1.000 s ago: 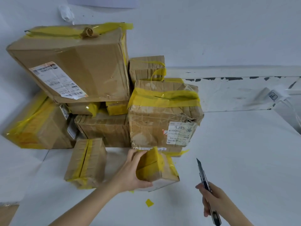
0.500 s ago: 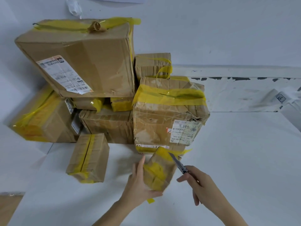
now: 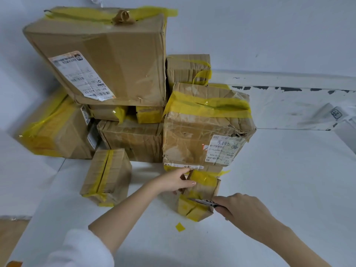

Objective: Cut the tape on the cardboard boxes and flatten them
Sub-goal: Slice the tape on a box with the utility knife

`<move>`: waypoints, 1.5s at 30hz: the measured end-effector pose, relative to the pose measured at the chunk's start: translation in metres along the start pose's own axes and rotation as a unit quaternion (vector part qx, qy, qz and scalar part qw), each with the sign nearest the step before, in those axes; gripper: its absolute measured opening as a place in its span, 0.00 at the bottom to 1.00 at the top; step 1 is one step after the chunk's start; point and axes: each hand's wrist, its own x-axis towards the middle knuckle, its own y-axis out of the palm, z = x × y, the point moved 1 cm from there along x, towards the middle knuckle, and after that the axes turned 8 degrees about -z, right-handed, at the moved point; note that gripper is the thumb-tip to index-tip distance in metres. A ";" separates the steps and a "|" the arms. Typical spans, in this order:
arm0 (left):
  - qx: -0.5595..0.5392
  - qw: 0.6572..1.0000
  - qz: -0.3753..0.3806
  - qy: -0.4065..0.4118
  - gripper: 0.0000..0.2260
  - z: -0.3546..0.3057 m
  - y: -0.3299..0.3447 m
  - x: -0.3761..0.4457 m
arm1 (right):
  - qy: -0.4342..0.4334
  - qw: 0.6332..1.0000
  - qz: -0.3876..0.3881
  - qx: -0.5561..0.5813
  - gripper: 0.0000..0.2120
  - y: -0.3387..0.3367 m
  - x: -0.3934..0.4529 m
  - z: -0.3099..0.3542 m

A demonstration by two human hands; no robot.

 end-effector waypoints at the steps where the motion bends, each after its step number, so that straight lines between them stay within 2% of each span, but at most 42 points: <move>1: -0.005 1.000 0.002 -0.007 0.28 -0.001 -0.001 0.001 | -0.006 1.000 0.002 -0.021 0.13 -0.001 0.002 0.000; 9: -0.032 0.999 0.010 -0.024 0.23 0.000 -0.004 0.000 | -0.038 0.996 0.004 -0.083 0.14 0.001 0.012 0.004; 15: -0.047 0.998 0.024 -0.042 0.25 0.003 -0.004 0.001 | -0.074 0.984 -0.004 -0.160 0.13 0.000 0.017 0.012; 20: -0.065 0.996 0.030 -0.050 0.26 0.002 -0.004 0.000 | -0.083 0.982 0.008 -0.172 0.28 0.000 0.012 0.021; 25: -0.086 0.994 0.033 -0.052 0.24 0.001 -0.005 0.000 | -0.090 0.986 0.016 -0.143 0.33 0.000 0.005 0.016; 31: -0.103 0.992 0.037 -0.057 0.24 -0.001 -0.004 -0.003 | -0.086 0.983 0.014 -0.163 0.22 0.007 -0.001 0.010; 36: -0.103 0.993 0.035 -0.053 0.25 -0.001 -0.003 -0.004 | -0.072 0.981 0.036 -0.175 0.21 0.008 -0.003 0.006; 41: -0.098 0.994 0.027 -0.048 0.25 -0.003 -0.003 -0.008 | -0.068 0.974 0.062 -0.205 0.14 0.003 -0.010 0.000; 45: -0.112 0.992 0.027 -0.050 0.25 -0.006 -0.002 -0.010 | -0.073 0.970 0.072 -0.220 0.14 0.000 -0.016 -0.004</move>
